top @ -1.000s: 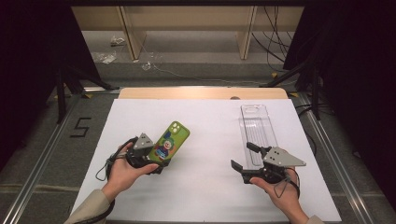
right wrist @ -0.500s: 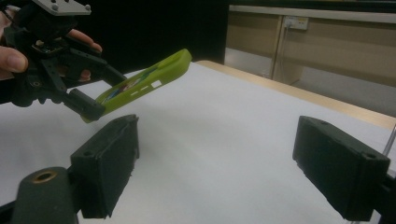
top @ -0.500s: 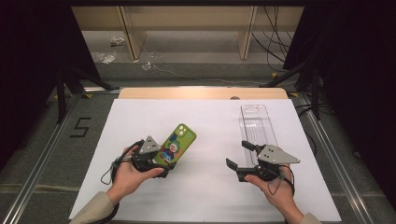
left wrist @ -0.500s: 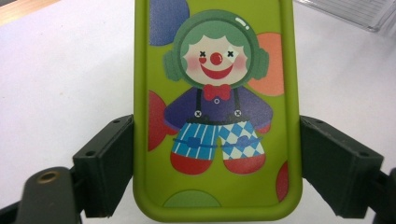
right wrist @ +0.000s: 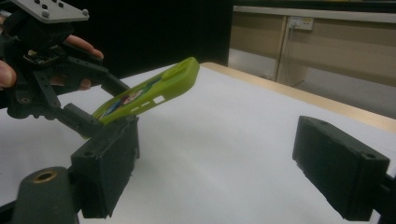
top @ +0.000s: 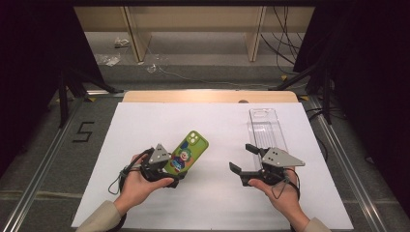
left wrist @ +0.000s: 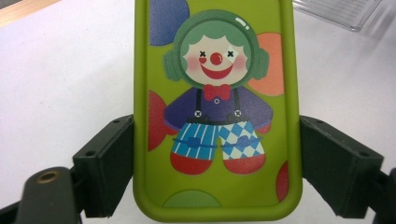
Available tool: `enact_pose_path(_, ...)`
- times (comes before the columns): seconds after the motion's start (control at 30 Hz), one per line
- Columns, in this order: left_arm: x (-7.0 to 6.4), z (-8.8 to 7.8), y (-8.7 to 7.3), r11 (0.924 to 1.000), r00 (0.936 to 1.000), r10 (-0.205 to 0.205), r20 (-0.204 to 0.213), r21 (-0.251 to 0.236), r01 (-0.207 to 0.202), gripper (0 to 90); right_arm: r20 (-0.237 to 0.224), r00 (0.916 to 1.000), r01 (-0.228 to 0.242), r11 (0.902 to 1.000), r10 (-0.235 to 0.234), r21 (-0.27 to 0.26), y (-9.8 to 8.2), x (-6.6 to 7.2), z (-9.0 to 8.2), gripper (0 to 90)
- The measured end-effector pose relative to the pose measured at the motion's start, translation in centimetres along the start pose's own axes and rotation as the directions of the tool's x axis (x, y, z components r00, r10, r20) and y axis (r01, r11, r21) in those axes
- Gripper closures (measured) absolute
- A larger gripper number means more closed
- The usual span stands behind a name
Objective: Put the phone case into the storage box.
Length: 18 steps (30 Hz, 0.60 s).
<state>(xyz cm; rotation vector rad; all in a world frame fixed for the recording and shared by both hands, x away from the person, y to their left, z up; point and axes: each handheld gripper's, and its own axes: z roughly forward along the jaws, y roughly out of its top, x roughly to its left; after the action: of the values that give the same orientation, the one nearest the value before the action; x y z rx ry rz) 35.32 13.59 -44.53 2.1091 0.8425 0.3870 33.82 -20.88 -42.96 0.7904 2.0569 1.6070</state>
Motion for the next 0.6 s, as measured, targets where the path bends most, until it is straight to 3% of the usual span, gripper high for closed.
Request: enact_pose_path(0.6,-1.4,0.6,0.1,0.9997,0.9995,0.023,0.021,-0.003,-0.023,16.1,-0.004,0.9999,-0.011,0.9999,0.011,0.009,0.4,0.0,1.0,15.9)
